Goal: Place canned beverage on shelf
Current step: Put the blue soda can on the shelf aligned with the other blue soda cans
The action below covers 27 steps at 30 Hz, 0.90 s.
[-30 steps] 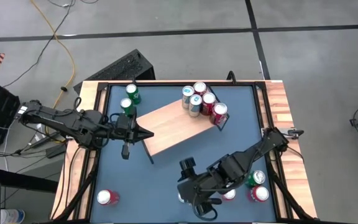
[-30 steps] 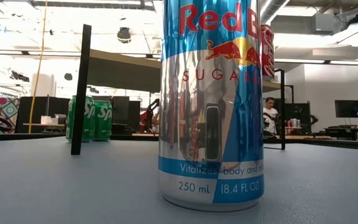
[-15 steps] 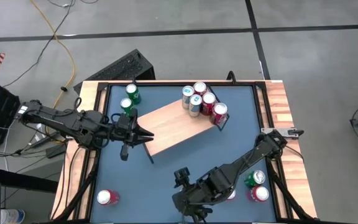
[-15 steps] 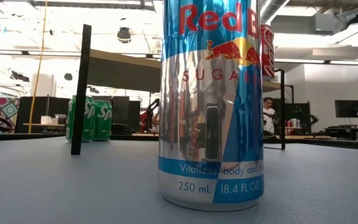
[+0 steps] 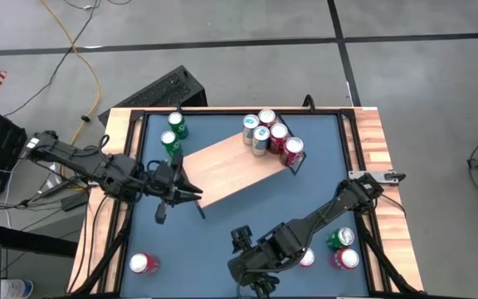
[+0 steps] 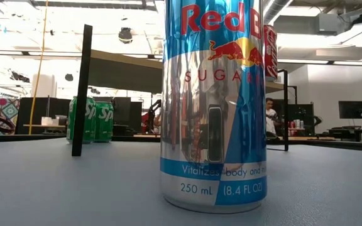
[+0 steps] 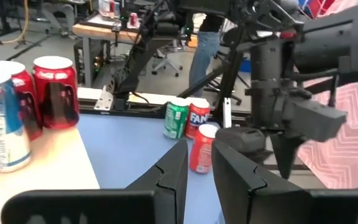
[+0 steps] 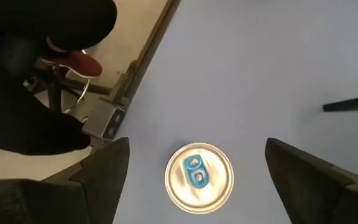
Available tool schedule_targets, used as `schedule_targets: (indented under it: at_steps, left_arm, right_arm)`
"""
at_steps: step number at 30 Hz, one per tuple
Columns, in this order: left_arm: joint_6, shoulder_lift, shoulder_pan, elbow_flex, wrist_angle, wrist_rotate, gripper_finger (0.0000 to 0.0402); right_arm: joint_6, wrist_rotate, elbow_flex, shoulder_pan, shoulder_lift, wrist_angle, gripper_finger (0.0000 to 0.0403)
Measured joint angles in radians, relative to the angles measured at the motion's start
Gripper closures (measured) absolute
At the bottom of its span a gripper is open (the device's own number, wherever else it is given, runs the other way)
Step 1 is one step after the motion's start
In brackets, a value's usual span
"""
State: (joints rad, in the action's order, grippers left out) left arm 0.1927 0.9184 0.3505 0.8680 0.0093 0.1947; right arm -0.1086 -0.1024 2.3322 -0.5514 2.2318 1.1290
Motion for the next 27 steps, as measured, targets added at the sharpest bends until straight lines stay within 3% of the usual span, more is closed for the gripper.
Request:
schedule_targets:
  at_steps: [16, 27]
  left_arm:
    - [0.002, 0.000, 0.031, 0.000, 0.000, 0.001, 0.0342]
    - [0.003, 0.000, 0.030, 0.000, 0.002, 0.005, 0.0342]
  right_arm:
    - [-0.060, 0.000, 0.000, 0.002, 0.108, 0.087, 0.0042]
    - [-0.110, 0.105, 0.000, 0.018, 0.146, 0.123, 0.0048]
